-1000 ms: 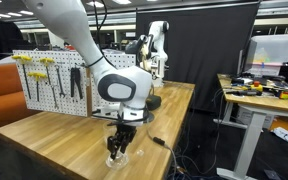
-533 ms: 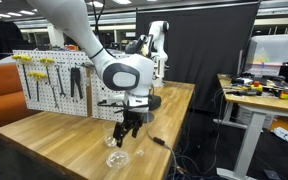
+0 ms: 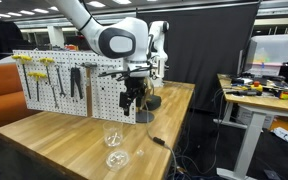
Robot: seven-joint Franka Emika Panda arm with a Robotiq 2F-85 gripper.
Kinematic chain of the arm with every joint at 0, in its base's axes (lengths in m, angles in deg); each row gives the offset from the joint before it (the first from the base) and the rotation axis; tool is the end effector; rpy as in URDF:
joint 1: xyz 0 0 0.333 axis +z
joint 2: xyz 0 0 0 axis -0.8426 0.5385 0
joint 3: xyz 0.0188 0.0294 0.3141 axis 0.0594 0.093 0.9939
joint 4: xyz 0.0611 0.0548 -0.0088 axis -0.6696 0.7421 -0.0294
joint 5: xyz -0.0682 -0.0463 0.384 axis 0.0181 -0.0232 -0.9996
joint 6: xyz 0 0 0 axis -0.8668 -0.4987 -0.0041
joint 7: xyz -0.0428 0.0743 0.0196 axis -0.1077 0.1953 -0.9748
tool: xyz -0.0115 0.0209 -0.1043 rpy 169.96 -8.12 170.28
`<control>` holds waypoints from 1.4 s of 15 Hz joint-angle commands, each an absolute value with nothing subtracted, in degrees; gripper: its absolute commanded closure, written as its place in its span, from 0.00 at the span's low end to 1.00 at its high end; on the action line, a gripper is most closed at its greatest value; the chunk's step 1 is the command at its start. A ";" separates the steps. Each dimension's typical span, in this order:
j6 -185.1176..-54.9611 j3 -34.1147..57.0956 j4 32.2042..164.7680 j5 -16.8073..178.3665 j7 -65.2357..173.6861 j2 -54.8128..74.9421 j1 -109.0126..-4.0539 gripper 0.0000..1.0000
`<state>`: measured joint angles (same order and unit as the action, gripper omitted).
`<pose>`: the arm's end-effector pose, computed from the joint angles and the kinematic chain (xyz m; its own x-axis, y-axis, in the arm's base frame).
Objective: Uncover the jar and then get the wrench from the wall and put it on the table
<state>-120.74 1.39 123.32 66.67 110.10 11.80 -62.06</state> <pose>0.5637 -0.1843 0.2898 0.0635 -0.9967 -0.0511 -0.9974 -0.0617 -0.0367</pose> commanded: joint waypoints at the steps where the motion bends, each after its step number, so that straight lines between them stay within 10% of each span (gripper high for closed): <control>1: -121.99 2.41 125.14 71.23 109.16 8.89 -61.20 0.00; 21: -117.53 10.86 138.44 75.77 72.00 -7.74 -58.20 0.00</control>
